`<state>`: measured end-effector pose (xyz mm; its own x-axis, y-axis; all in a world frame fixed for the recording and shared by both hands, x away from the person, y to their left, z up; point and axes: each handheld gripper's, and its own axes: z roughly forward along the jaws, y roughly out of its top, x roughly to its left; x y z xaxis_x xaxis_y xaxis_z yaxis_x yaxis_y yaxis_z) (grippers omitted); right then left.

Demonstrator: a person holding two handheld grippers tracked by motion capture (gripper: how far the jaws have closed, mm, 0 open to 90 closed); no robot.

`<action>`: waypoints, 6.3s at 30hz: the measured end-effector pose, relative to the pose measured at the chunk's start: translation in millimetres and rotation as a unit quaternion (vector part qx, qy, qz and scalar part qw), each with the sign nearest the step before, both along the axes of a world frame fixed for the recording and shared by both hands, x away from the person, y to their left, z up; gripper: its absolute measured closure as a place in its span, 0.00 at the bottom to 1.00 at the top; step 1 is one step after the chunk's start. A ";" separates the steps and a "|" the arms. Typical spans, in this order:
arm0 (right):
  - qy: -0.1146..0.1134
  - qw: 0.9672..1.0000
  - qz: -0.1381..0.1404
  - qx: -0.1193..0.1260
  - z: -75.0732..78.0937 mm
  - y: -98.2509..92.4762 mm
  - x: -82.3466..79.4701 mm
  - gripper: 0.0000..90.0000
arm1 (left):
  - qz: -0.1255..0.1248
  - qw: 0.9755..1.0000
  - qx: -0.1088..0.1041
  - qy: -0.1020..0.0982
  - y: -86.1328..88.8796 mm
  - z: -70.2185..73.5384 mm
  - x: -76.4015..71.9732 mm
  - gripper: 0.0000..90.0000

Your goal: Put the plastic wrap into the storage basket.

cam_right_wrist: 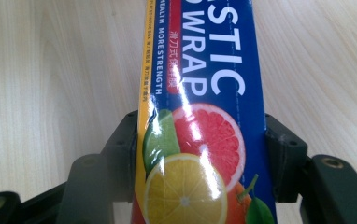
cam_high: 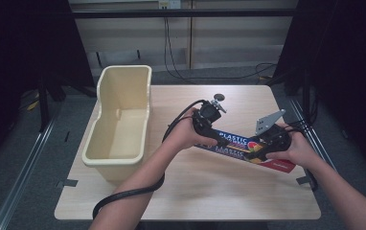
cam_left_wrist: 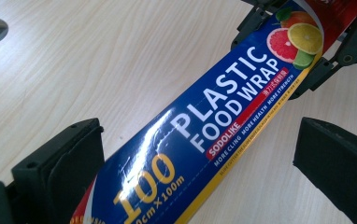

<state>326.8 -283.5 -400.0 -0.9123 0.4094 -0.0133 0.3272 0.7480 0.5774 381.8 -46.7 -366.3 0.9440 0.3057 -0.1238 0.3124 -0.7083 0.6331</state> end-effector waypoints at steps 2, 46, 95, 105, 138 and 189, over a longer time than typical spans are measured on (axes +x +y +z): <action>-0.003 1.000 0.001 -0.001 0.8 0.1 -0.5 0.46 | -0.010 1.000 0.009 0.000 -2.1 0.3 0.4 0.01; -0.010 0.998 0.048 0.045 9.0 3.3 9.1 0.15 | -0.092 0.991 0.095 0.018 -15.0 -14.2 -17.7 0.44; -0.032 0.984 -0.148 0.095 -51.3 -8.4 -35.1 0.03 | 0.087 0.985 0.134 0.062 55.9 52.2 0.8 0.44; -0.033 0.982 -0.154 0.099 -56.0 -8.5 -38.5 0.02 | 0.099 0.985 0.128 0.066 62.6 64.5 -0.3 0.44; -0.036 0.982 -0.157 0.101 -61.5 -16.0 -40.1 0.02 | 0.162 0.975 0.130 0.084 103.6 104.8 7.4 0.45; -0.033 0.981 -0.159 0.103 -62.6 -22.4 -43.4 0.02 | 0.251 0.955 0.124 0.100 171.0 143.9 -0.2 0.45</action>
